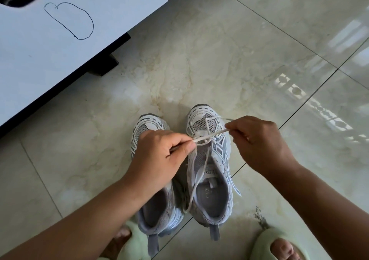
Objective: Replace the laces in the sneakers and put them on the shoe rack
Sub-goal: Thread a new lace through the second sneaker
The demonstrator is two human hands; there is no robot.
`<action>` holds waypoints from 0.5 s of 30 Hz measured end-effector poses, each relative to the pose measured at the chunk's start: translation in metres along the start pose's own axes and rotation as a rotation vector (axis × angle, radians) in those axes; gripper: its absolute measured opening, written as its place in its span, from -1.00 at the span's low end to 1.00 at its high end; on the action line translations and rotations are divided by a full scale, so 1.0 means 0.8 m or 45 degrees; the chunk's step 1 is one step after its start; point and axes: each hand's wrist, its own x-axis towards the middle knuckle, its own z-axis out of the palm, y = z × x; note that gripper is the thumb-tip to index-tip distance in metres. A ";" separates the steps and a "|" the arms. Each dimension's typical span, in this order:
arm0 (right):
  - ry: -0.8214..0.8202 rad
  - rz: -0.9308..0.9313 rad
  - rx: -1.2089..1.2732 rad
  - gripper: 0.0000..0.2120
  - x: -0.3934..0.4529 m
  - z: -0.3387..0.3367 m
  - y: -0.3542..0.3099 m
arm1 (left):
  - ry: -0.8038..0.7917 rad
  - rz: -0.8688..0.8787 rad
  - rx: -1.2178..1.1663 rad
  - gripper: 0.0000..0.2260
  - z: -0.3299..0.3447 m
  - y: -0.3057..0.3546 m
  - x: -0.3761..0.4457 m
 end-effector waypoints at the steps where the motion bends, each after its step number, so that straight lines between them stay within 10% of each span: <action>1: 0.034 0.125 -0.085 -0.87 0.000 0.000 0.003 | 0.012 -0.003 0.026 -0.72 0.001 -0.002 0.000; 7: -0.218 -0.110 0.228 -0.48 -0.011 0.001 -0.036 | 0.015 -0.043 0.106 -0.73 0.014 0.002 0.004; 15: -0.085 0.014 0.297 -0.89 -0.026 0.012 -0.001 | -0.009 -0.008 0.246 -0.78 0.049 0.010 0.005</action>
